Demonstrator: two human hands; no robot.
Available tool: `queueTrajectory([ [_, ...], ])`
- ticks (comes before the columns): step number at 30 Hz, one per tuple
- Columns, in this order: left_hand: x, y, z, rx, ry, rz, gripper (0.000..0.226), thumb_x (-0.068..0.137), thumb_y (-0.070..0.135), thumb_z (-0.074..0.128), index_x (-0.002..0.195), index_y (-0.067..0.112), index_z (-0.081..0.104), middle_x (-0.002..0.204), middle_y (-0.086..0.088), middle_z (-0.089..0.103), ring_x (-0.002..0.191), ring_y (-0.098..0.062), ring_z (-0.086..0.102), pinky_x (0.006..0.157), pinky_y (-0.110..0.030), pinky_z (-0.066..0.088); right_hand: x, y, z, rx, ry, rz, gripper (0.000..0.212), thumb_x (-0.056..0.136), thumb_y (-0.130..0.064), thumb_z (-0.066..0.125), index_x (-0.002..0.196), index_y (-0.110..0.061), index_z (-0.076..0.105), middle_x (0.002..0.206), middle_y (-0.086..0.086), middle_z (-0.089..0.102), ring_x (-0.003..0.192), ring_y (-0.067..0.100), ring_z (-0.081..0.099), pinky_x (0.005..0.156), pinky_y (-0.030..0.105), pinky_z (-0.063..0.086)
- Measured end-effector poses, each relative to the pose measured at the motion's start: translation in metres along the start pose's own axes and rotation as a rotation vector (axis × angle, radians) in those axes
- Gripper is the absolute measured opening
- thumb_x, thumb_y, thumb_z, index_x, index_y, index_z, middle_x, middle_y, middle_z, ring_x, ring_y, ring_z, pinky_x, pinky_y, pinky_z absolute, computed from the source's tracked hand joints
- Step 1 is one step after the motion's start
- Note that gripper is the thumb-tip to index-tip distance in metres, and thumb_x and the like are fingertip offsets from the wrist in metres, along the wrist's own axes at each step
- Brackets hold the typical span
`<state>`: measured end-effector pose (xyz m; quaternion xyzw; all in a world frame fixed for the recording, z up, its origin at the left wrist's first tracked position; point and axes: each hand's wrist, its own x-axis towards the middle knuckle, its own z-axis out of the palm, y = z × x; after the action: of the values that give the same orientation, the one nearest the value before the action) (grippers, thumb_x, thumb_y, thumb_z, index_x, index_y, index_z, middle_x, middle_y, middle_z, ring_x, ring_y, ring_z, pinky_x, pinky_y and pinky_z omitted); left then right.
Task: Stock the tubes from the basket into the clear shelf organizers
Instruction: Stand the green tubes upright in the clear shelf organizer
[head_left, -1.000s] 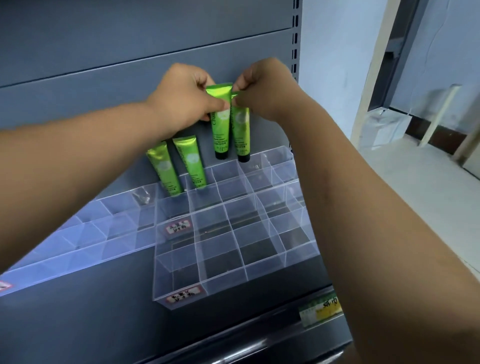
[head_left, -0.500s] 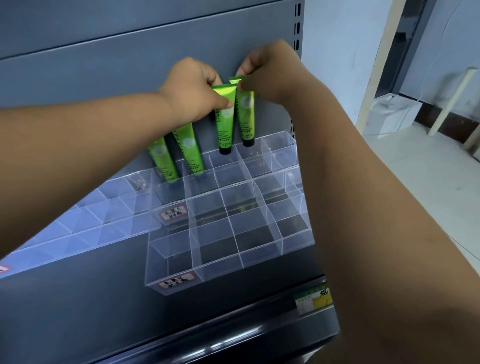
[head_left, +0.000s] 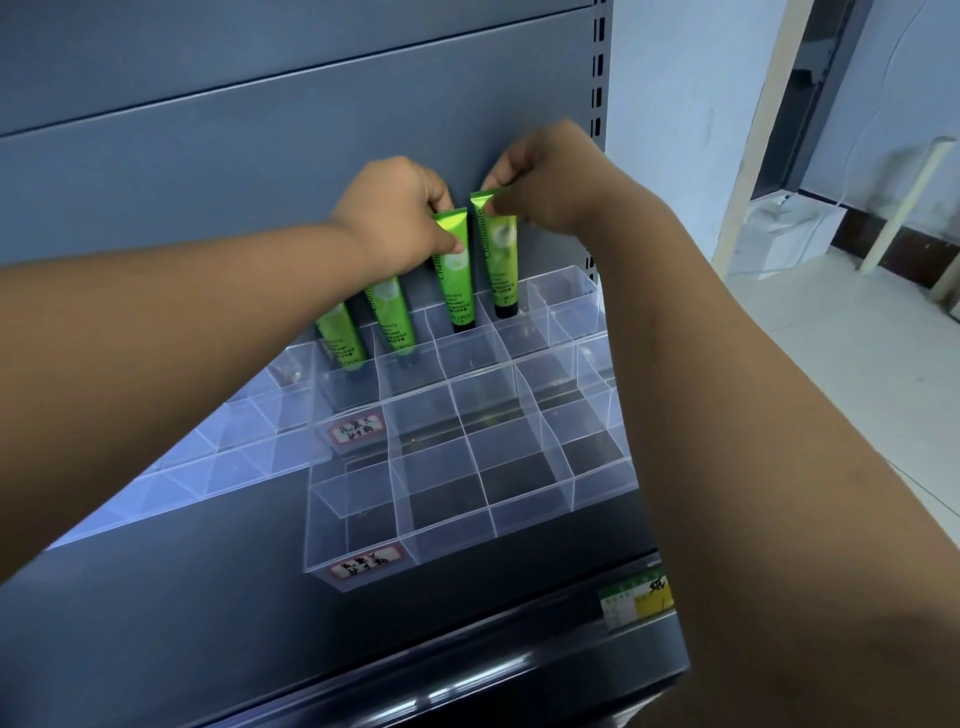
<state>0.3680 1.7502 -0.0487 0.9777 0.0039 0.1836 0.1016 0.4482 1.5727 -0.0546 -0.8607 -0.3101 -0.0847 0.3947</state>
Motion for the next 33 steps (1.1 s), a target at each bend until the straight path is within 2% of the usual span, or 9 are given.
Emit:
queueTrajectory([
  [3,-0.004,-0.003,0.003,0.046,-0.012,0.026,0.026,0.075,0.030,0.088,0.091,0.014,0.076,0.086,-0.006,0.072,0.083,-0.025,0.065,0.077,-0.035,0.053,-0.002,0.003,0.009,-0.020,-0.017,0.016,0.012,0.080,-0.015,0.083,0.091,-0.014,0.080,0.068,-0.003,0.064,0.047,-0.004,0.053,0.065,0.022,0.051],
  [6,-0.007,-0.006,0.008,0.073,-0.019,0.033,0.027,0.076,0.031,0.088,0.092,0.013,0.075,0.086,-0.007,0.071,0.081,-0.025,0.063,0.074,-0.036,0.052,-0.002,0.007,0.016,-0.050,-0.031,0.040,0.012,0.080,-0.016,0.083,0.091,-0.016,0.080,0.083,0.005,0.072,0.068,0.010,0.062,0.077,0.029,0.055],
  [9,-0.007,-0.008,0.010,0.091,-0.021,0.047,0.028,0.077,0.030,0.087,0.096,0.013,0.075,0.088,-0.007,0.072,0.079,-0.024,0.060,0.074,-0.035,0.051,0.000,0.009,0.020,-0.082,-0.022,0.048,0.011,0.081,-0.017,0.081,0.092,-0.017,0.079,0.090,0.005,0.074,0.081,0.016,0.064,0.080,0.029,0.055],
  [17,-0.007,-0.009,0.010,0.100,-0.026,0.043,0.027,0.079,0.031,0.085,0.098,0.015,0.072,0.091,-0.007,0.071,0.075,-0.025,0.059,0.076,-0.039,0.054,0.000,0.006,0.023,-0.112,-0.018,0.074,0.012,0.083,-0.018,0.079,0.095,-0.019,0.078,0.093,0.003,0.072,0.087,0.016,0.064,0.077,0.023,0.047],
  [22,-0.008,-0.011,0.013,0.142,-0.009,0.089,0.029,0.083,0.025,0.078,0.109,0.016,0.071,0.097,-0.010,0.071,0.090,-0.033,0.063,0.076,-0.038,0.052,-0.003,0.005,0.022,-0.063,-0.039,0.080,0.011,0.084,-0.016,0.077,0.092,-0.023,0.078,0.091,0.001,0.071,0.087,0.016,0.065,0.078,0.024,0.050],
  [24,-0.009,-0.013,0.013,0.185,-0.013,0.116,0.028,0.084,0.025,0.075,0.110,0.015,0.069,0.095,-0.012,0.069,0.092,-0.036,0.062,0.073,-0.037,0.049,-0.004,0.005,0.021,-0.055,-0.053,0.076,0.015,0.085,-0.013,0.074,0.093,-0.024,0.079,0.090,0.001,0.071,0.087,0.016,0.065,0.077,0.024,0.050],
  [30,-0.012,-0.015,0.010,0.257,0.008,0.189,0.027,0.085,0.024,0.072,0.108,0.012,0.064,0.102,-0.015,0.066,0.097,-0.039,0.061,0.078,-0.041,0.051,-0.002,0.004,0.020,-0.078,-0.051,0.078,0.020,0.084,-0.009,0.074,0.095,-0.025,0.078,0.100,0.002,0.074,0.095,0.019,0.067,0.088,0.029,0.055],
  [33,-0.016,-0.013,0.007,0.347,0.024,0.233,0.026,0.089,0.024,0.068,0.107,0.007,0.061,0.105,-0.018,0.063,0.098,-0.041,0.060,0.077,-0.041,0.047,0.000,0.000,0.019,-0.083,0.000,0.102,0.021,0.082,-0.008,0.070,0.094,-0.023,0.079,0.097,-0.003,0.074,0.094,0.017,0.067,0.087,0.027,0.055],
])
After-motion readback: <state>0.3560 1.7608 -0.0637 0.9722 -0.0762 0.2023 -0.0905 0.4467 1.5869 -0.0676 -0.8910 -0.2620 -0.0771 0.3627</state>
